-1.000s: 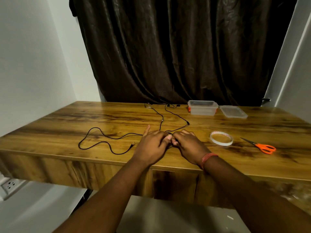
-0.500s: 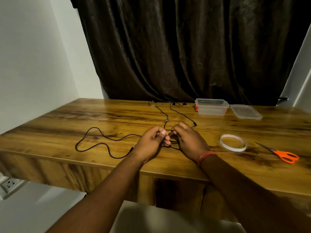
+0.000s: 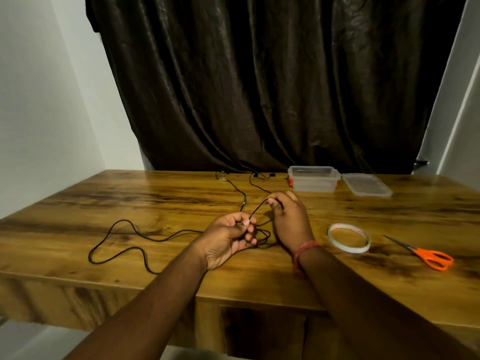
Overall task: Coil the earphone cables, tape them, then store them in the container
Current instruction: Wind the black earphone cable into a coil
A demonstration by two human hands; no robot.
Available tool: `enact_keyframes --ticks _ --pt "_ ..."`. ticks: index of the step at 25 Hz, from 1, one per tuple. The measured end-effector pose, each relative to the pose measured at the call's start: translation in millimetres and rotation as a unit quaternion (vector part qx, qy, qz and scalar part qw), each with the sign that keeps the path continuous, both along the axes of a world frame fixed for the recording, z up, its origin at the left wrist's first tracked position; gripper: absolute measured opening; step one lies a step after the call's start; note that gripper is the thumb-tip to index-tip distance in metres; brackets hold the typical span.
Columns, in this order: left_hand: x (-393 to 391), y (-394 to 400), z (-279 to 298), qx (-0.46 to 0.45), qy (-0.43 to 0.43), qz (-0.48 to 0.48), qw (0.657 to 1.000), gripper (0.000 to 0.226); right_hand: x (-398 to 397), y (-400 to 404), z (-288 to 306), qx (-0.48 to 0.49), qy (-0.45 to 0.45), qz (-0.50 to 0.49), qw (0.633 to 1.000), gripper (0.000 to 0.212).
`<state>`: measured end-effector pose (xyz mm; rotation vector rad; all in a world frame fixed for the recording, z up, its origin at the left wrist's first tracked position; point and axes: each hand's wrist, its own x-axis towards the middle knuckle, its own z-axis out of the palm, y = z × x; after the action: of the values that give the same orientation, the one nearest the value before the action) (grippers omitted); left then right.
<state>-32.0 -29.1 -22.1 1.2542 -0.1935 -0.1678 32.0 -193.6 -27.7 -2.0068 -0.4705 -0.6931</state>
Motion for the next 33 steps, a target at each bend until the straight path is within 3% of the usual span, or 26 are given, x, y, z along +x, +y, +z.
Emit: enact_keyframes --ticks 3,7,10,13,17,19,21,27,33 --pt "10.8 -1.5 -0.7 -0.030 -0.031 0.020 0.999 0.017 14.5 13.3 -3.6 -0.084 -0.009 0.023 0.996 0.017" --pt "31.8 -2.5 7.7 -0.147 -0.064 0.113 0.981 0.019 19.5 19.1 -8.8 -0.241 -0.041 0.028 0.969 0.018" --pt "51.4 -10.9 16.9 -0.215 -0.065 0.147 0.963 0.018 13.6 20.0 -7.3 -0.283 -0.049 0.023 0.958 0.020" --pt "64.8 -11.3 13.9 -0.188 -0.073 0.177 0.963 0.019 15.3 22.2 -6.6 -0.258 -0.036 0.045 0.964 0.021" --pt "70.9 -10.7 0.4 -0.053 -0.105 0.204 0.972 0.021 17.6 16.6 -2.7 -0.054 0.025 0.112 0.992 0.018" --pt "73.4 -13.4 -5.5 0.042 -0.128 0.200 0.970 0.022 16.9 11.4 3.0 0.061 0.094 0.139 0.984 0.020" --pt "72.6 -15.4 -9.6 0.102 -0.141 0.166 0.971 0.020 18.2 6.4 4.9 0.104 0.112 0.140 0.978 0.021" --pt "66.9 -16.2 -11.9 0.126 -0.132 0.093 0.979 0.022 44.6 1.8 23.6 -0.024 0.009 0.091 0.996 0.015" --pt "57.9 -16.8 1.9 -0.034 -0.106 0.065 0.992 0.021 52.1 -6.5 10.7 -0.109 -0.006 0.104 0.989 0.016"
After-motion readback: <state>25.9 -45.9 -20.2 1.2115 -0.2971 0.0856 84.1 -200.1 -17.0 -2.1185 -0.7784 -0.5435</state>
